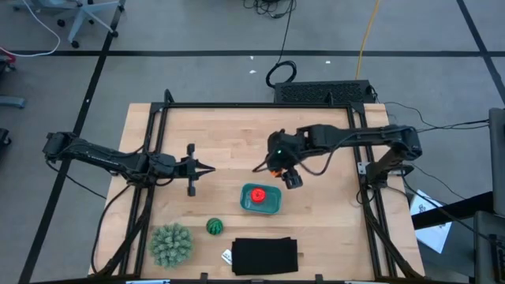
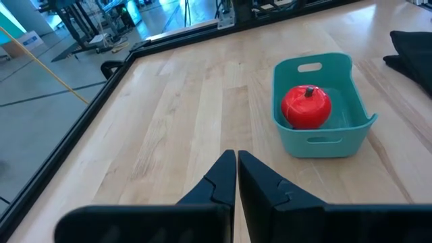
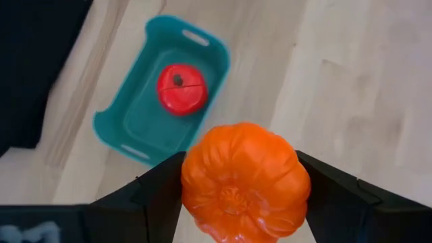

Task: Pick and placing Produce into tupperware
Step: Put the pumpkin into the basket

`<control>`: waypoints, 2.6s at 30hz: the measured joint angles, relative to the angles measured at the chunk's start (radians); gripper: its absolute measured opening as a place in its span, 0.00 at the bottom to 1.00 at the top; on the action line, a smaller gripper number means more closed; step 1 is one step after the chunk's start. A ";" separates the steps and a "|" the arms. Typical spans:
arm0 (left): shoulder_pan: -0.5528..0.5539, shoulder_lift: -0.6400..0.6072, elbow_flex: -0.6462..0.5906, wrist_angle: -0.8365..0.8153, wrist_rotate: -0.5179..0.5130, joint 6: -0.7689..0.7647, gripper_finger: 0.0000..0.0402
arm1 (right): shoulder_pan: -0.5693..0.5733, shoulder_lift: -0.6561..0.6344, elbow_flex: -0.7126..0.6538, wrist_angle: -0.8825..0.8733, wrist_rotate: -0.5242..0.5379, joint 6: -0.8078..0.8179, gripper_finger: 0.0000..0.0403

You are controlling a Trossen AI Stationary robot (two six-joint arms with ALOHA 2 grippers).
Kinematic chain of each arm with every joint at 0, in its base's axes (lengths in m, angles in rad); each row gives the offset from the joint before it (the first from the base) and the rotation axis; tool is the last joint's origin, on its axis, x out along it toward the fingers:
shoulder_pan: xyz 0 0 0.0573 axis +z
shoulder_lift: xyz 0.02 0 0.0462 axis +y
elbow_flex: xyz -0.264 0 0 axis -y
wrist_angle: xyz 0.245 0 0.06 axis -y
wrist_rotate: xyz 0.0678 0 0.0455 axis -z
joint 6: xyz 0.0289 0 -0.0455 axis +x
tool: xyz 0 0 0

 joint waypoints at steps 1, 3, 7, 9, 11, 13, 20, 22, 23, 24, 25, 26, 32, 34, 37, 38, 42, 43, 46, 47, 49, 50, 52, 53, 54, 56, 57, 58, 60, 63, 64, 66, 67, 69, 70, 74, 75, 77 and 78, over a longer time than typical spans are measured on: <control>0.000 0.000 0.000 -0.001 0.000 0.000 0.05 | 0.004 0.011 0.000 0.003 -0.004 -0.008 0.61; 0.000 0.000 0.000 0.000 0.000 0.000 0.05 | 0.018 0.036 0.000 0.022 -0.004 -0.036 0.61; 0.000 0.000 0.000 -0.001 0.000 0.000 0.05 | 0.054 0.087 -0.002 0.033 -0.003 -0.187 0.61; 0.000 0.000 0.000 -0.001 0.000 0.000 0.05 | 0.070 0.110 -0.002 0.033 0.003 -0.273 0.61; 0.000 0.000 0.000 -0.003 0.000 -0.001 0.05 | 0.087 0.128 -0.002 0.031 0.025 -0.352 0.61; 0.000 0.000 0.000 -0.004 0.000 -0.001 0.05 | 0.106 0.142 -0.002 0.031 0.044 -0.423 0.61; 0.000 0.000 0.000 -0.011 0.007 -0.002 0.05 | 0.139 0.154 -0.049 0.126 0.077 -0.525 0.61; 0.000 0.000 0.000 -0.011 0.022 -0.002 0.05 | 0.138 0.155 -0.075 0.174 0.078 -0.484 0.61; 0.000 0.000 0.000 -0.012 0.028 -0.003 0.05 | 0.137 0.155 -0.086 0.197 0.078 -0.463 0.61; 0.000 0.000 0.000 -0.015 0.032 -0.003 0.05 | 0.135 0.154 -0.098 0.221 0.078 -0.449 0.61; 0.000 0.000 0.000 -0.018 0.036 -0.003 0.05 | 0.134 0.153 -0.109 0.239 0.078 -0.436 0.61; 0.000 0.000 0.000 -0.018 0.038 -0.004 0.05 | 0.133 0.153 -0.119 0.247 0.078 -0.423 0.61; 0.000 0.000 0.000 -0.018 0.039 -0.003 0.05 | 0.133 0.154 -0.128 0.258 0.077 -0.230 0.61; 0.000 0.000 0.000 -0.018 0.039 -0.003 0.05 | 0.136 0.154 -0.128 0.259 0.076 -0.153 0.61; 0.000 0.000 0.000 -0.018 0.039 -0.003 0.05 | 0.149 0.154 -0.128 0.258 0.073 -0.071 0.61; 0.000 0.000 0.000 -0.017 0.039 -0.003 0.05 | 0.155 0.154 -0.128 0.255 0.072 -0.052 0.61; 0.000 0.000 0.000 -0.017 0.039 -0.003 0.05 | 0.174 0.154 -0.137 0.246 0.069 -0.007 0.61; 0.000 0.000 0.000 -0.017 0.039 -0.003 0.05 | 0.176 0.154 -0.145 0.247 0.069 0.002 0.61; 0.000 0.000 0.000 -0.017 0.039 -0.003 0.05 | 0.180 0.154 -0.168 0.256 0.069 0.019 0.61; 0.000 0.000 0.000 -0.017 0.039 -0.003 0.05 | 0.180 0.154 -0.178 0.271 0.069 0.022 0.61; 0.000 0.000 0.000 -0.017 0.039 -0.003 0.05 | 0.181 0.154 -0.193 0.292 0.069 0.032 0.61; 0.000 0.000 0.000 -0.017 0.042 -0.003 0.05 | 0.181 0.155 -0.198 0.294 0.069 0.040 0.61; 0.000 0.000 0.000 -0.017 0.043 -0.003 0.05 | 0.181 0.155 -0.204 0.307 0.069 0.053 0.61; 0.000 0.000 0.000 -0.017 0.043 -0.003 0.05 | 0.181 0.155 -0.207 0.313 0.068 0.059 0.61; 0.000 0.000 0.000 -0.017 0.043 -0.003 0.05 | 0.182 0.155 -0.207 0.312 0.067 0.066 0.61; 0.000 0.000 0.000 -0.017 0.043 -0.003 0.05 | 0.182 0.155 -0.208 0.315 0.047 0.079 0.61; 0.000 0.000 0.000 -0.016 0.043 -0.003 0.05 | 0.181 0.155 -0.208 0.322 0.029 0.083 0.61; 0.000 0.000 0.000 -0.016 0.043 -0.003 0.05 | 0.181 0.155 -0.208 0.331 0.017 0.087 0.61; 0.000 0.000 0.000 -0.016 0.043 -0.003 0.05 | 0.182 0.155 -0.208 0.338 0.015 0.096 0.61; 0.000 0.000 0.000 -0.016 0.043 -0.003 0.05 | 0.181 0.155 -0.208 0.329 0.012 0.100 0.61; 0.000 0.000 0.000 -0.016 0.043 -0.003 0.05 | 0.181 0.155 -0.208 0.327 0.012 0.103 0.61; 0.000 0.000 0.000 -0.016 0.043 -0.003 0.05 | 0.182 0.155 -0.208 0.325 -0.002 0.104 0.61; 0.000 0.000 0.000 -0.016 0.044 -0.003 0.05 | 0.185 0.155 -0.208 0.328 -0.007 0.104 0.61; 0.000 0.000 0.000 -0.017 0.044 -0.003 0.05 | 0.192 0.155 -0.208 0.332 -0.007 0.093 0.61; 0.000 0.000 0.000 -0.017 0.044 -0.003 0.05 | 0.196 0.155 -0.208 0.330 -0.007 0.075 0.61; 0.000 0.000 0.000 -0.018 0.044 -0.003 0.05 | 0.211 0.155 -0.208 0.333 -0.004 0.001 0.61; 0.000 0.000 0.000 -0.018 0.044 -0.003 0.05 | 0.213 0.155 -0.208 0.334 -0.002 -0.006 0.61; 0.000 0.000 0.000 -0.018 0.045 -0.004 0.05 | 0.213 0.155 -0.208 0.339 -0.002 -0.002 0.61; 0.000 0.000 0.000 -0.018 0.045 -0.004 0.05 | 0.210 0.155 -0.208 0.339 -0.001 0.003 0.61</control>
